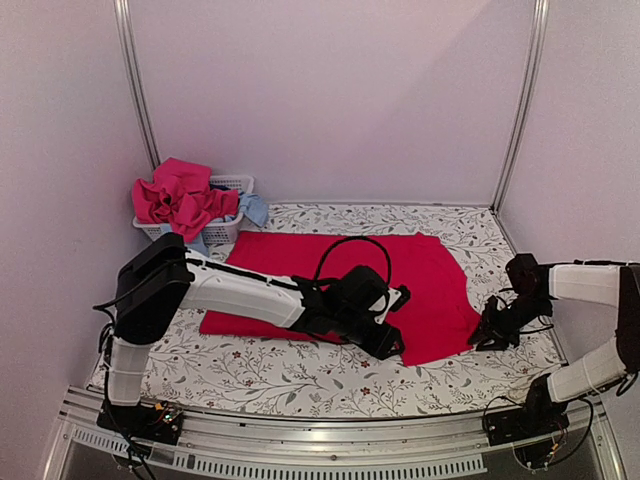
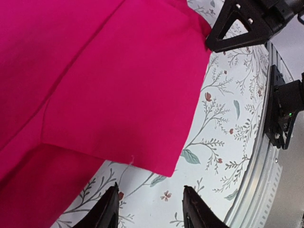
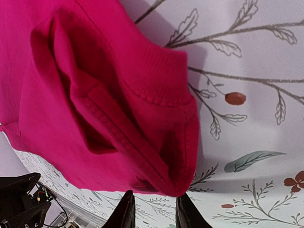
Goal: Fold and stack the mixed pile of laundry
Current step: Fold the flattened T-shirt at the center of the board.
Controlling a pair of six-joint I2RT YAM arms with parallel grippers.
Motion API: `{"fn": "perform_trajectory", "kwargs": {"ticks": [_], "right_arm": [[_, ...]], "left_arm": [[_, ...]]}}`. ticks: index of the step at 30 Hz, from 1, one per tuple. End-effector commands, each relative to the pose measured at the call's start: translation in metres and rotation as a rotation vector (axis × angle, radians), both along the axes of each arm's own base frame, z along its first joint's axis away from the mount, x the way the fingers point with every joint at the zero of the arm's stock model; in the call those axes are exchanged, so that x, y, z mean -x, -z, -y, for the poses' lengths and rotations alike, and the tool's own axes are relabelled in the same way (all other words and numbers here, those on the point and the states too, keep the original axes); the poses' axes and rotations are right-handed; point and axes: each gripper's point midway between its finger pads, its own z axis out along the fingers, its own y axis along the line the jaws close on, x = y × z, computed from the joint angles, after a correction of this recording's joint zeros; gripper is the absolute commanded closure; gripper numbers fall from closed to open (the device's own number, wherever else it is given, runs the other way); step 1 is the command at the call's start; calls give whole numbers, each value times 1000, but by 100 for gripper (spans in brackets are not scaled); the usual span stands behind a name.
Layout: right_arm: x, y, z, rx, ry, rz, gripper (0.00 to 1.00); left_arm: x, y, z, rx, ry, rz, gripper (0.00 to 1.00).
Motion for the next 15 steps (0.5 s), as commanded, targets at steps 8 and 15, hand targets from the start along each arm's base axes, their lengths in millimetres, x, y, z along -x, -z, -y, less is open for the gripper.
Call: {"fn": "perform_trajectory", "kwargs": {"ticks": [8,15], "right_arm": [[1,8,-2,14,-15,5,76],[-4,13,-1,23,-15,3,80]], "left_arm": [[33,24,31,-42,179,156,54],[37,39,27,-100,255,253,54]]}}
